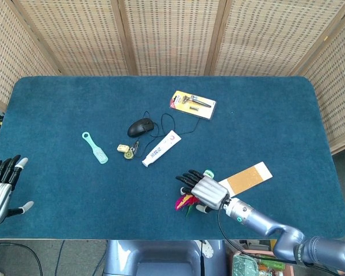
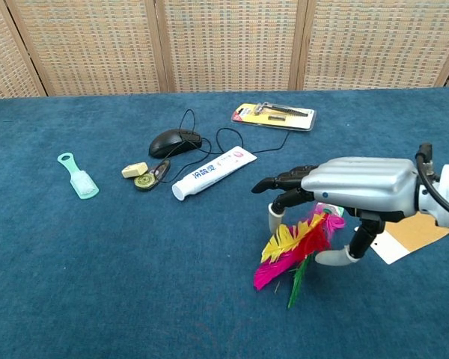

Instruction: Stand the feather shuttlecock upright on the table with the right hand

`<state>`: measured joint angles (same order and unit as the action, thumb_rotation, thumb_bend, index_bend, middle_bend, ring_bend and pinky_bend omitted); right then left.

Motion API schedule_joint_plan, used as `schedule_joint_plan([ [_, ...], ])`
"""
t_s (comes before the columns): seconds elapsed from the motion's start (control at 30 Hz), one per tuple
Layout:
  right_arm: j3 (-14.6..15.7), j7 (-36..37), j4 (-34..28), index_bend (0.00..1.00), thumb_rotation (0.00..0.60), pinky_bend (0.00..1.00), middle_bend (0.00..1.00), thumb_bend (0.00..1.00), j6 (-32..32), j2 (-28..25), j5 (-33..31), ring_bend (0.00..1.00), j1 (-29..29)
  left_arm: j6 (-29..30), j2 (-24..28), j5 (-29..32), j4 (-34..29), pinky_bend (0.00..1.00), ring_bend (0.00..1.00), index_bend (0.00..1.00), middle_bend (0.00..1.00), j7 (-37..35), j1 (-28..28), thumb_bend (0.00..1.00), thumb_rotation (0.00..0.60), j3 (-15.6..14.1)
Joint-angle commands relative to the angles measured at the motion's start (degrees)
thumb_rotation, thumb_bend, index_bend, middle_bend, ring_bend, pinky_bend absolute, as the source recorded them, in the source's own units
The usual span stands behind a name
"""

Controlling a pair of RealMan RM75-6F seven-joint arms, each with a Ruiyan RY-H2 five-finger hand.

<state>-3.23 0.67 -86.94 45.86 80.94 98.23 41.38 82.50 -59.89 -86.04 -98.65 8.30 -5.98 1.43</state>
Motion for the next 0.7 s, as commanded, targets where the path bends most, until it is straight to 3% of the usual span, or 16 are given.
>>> schedule_joint_plan([
  [0.03,-0.6,-1.2,0.3,0.36,0.600,0.00,0.00,0.33,-0.2,0.5,-1.7,0.00,0.5,-0.1,0.1,0.1,0.1,0.00,0.00,0.00,0.00,-0.2,-0.1,0.00,0.600,0.0],
  [0.53,-0.1,-3.0,1.9,0.61,0.600,0.00,0.03,0.43,-0.5,2.9,-6.3,0.00,1.9,0.2,0.2,0.2,0.1,0.00,0.00,0.00,0.00,-0.5,0.0,0.00,0.600,0.0],
  [0.7,-0.2,-1.5,2.4,0.65,0.600,0.00,0.05,0.45,1.1,4.0,-6.8,0.00,1.9,0.1,0.3,0.4,0.2,0.00,0.00,0.00,0.00,-0.7,-0.1,0.00,0.600,0.0],
])
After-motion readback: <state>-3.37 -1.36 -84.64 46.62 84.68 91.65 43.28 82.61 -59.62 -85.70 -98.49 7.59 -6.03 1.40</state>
